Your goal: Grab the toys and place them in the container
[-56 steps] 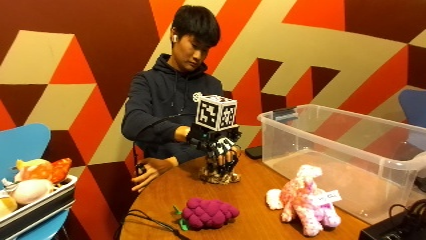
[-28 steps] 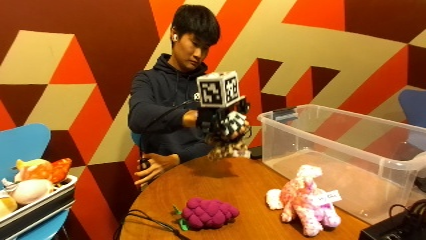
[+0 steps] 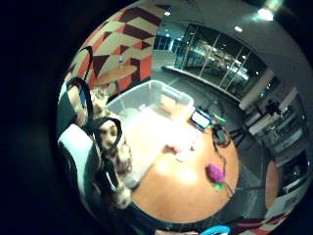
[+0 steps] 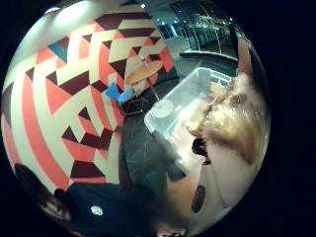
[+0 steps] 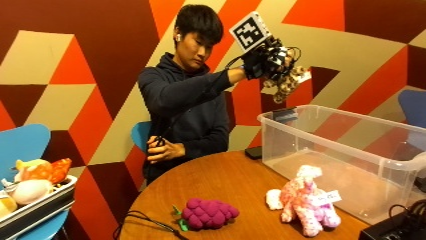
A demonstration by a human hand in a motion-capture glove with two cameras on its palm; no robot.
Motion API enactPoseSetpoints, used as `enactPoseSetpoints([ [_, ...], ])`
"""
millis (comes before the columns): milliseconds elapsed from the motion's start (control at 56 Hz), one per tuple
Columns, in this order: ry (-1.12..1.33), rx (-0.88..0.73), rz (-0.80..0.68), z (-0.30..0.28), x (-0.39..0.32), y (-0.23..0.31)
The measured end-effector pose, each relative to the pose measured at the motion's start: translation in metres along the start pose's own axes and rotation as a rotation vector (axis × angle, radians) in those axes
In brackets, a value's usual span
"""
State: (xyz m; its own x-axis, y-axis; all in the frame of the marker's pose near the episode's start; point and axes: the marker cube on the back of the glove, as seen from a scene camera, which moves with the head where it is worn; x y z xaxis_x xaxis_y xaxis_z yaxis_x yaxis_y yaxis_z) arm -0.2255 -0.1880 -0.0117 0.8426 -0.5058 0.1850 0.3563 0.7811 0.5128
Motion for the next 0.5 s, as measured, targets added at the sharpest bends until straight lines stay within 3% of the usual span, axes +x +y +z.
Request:
enactPoseSetpoints([
  [71,0.020,-0.061,-0.106,0.025,-0.002,-0.005],
  [143,0.055,-0.188,0.017,0.046,0.002,-0.009],
  [214,0.047,-0.295,0.031,0.054,0.014,-0.003],
  [286,-0.032,-0.283,0.185,0.047,0.024,-0.002],
  [500,-0.036,-0.263,0.303,0.009,0.108,0.032],
])
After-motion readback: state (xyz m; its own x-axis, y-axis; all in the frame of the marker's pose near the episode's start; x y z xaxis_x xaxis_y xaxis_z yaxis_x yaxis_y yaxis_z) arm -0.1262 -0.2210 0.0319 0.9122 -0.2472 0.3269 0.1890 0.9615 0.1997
